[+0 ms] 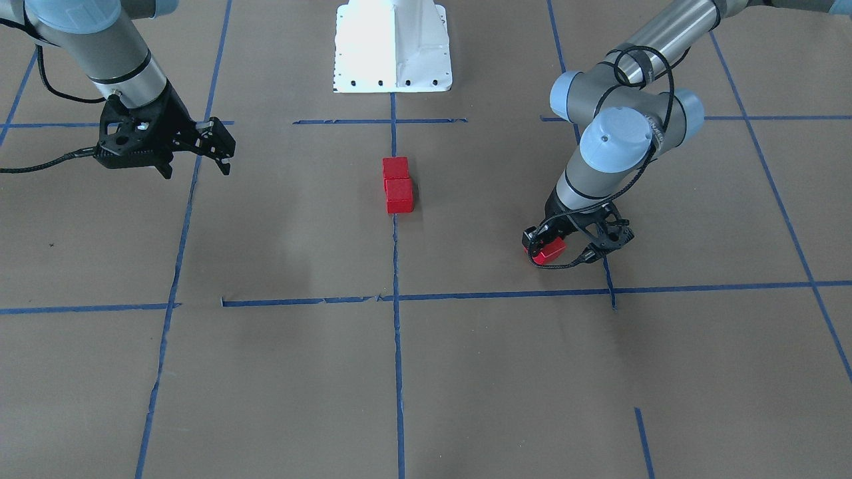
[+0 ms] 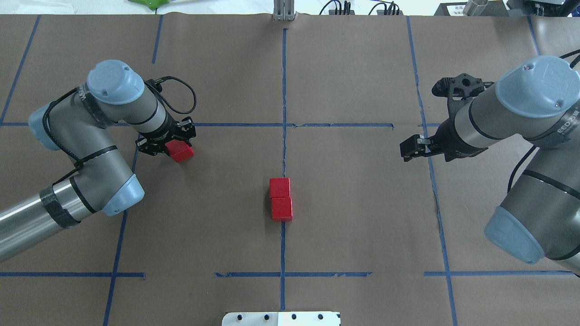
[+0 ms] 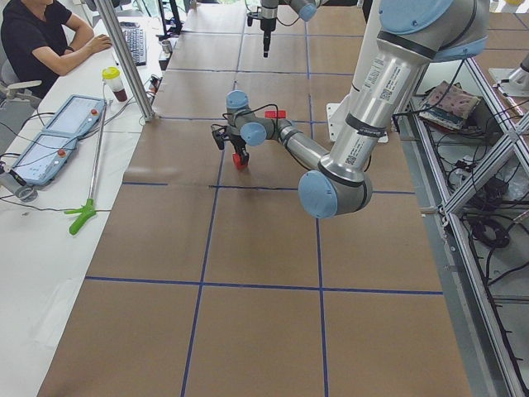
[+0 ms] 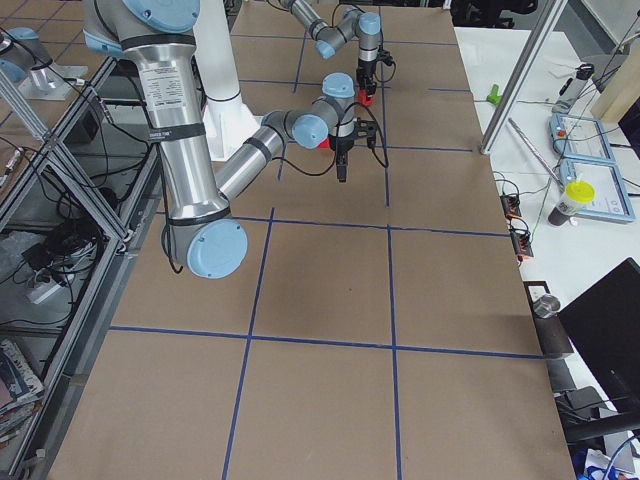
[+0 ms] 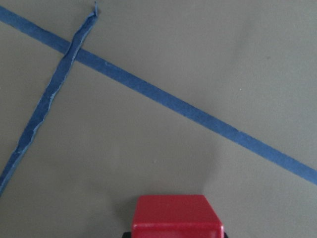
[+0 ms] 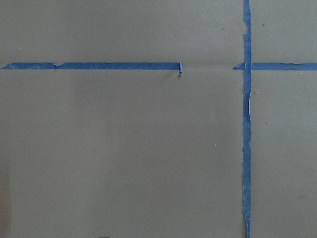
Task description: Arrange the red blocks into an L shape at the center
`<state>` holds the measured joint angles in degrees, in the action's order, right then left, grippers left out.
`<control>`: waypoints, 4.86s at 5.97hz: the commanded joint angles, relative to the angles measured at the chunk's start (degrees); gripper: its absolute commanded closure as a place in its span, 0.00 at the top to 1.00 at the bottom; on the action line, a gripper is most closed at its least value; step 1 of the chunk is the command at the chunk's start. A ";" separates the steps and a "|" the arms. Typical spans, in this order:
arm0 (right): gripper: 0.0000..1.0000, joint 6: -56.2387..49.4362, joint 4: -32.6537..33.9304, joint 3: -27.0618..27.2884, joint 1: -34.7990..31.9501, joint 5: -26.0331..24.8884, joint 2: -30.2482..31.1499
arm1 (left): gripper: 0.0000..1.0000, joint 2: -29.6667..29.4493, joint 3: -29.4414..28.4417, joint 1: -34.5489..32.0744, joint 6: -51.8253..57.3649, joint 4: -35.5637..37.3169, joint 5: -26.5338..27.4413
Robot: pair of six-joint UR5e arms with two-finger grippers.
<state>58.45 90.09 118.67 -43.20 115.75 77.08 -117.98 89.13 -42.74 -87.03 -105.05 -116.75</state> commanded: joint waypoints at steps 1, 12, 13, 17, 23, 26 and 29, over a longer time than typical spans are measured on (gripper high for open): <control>1.00 0.00 -0.09 -0.01 0.05 0.00 0.00 | 0.00 -0.59 4.97 -1.11 -10.60 4.03 0.47; 1.00 0.26 0.00 -0.01 0.05 0.00 0.26 | 0.03 -12.28 4.74 14.71 -81.36 13.99 5.75; 1.00 0.26 0.00 0.16 0.05 0.09 0.26 | 0.03 -13.06 4.48 15.49 -83.54 13.56 5.92; 1.00 0.26 0.00 0.07 -0.04 0.00 0.26 | 0.03 -14.91 0.27 15.50 -83.65 11.89 7.15; 1.00 0.26 0.00 0.25 -0.04 0.09 0.26 | 1.00 -15.18 -0.27 15.59 -83.57 10.31 7.24; 1.00 0.26 0.00 0.16 0.05 0.09 0.17 | 1.00 -14.57 9.60 11.92 -82.95 16.85 6.98; 1.00 -0.61 0.26 0.52 -3.27 4.20 0.17 | 1.00 -9.32 16.78 4.19 -57.20 22.60 3.67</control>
<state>58.12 90.18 119.22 -44.77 117.99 77.24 -129.50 104.78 -35.95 -153.16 -83.62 -111.17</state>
